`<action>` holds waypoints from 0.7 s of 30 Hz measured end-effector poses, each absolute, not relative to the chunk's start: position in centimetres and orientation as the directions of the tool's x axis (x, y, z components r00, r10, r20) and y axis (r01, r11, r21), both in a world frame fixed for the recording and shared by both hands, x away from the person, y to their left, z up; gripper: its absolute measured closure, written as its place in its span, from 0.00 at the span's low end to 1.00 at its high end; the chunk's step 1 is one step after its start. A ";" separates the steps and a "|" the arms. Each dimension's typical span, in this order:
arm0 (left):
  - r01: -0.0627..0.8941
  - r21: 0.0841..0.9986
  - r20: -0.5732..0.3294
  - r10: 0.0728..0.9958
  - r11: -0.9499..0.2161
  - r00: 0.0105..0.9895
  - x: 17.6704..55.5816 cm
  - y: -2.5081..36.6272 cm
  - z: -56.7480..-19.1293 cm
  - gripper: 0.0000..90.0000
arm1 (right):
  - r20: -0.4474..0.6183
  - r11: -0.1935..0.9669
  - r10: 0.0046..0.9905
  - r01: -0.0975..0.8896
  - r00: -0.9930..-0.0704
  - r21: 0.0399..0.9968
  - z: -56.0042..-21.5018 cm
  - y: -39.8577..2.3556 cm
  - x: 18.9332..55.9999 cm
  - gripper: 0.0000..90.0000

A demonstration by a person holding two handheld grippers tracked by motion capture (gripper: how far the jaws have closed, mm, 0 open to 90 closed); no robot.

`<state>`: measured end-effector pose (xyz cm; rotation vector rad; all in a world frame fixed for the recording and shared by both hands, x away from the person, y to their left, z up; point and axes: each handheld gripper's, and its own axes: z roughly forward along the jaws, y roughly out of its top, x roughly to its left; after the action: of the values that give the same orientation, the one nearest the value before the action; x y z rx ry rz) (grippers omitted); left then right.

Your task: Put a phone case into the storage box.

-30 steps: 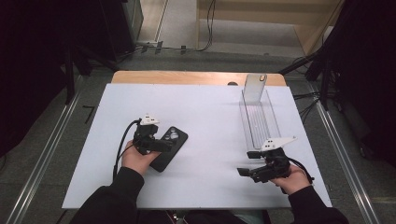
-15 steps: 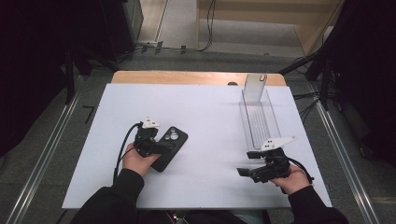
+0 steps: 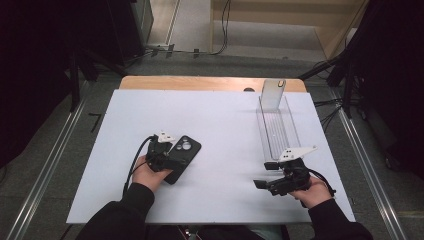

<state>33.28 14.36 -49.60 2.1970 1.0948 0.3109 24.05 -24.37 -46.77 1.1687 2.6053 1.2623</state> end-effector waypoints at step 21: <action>0.560 0.677 0.033 0.779 -0.478 0.626 32.1 13.6 -51.1 0.06 | 0.280 0.400 0.631 0.613 -0.724 0.681 -46.9 -24.3 24.0 0.19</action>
<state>32.08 13.64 -51.09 2.2137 1.0436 0.4490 24.04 -24.27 -46.86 1.1591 2.6097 1.2541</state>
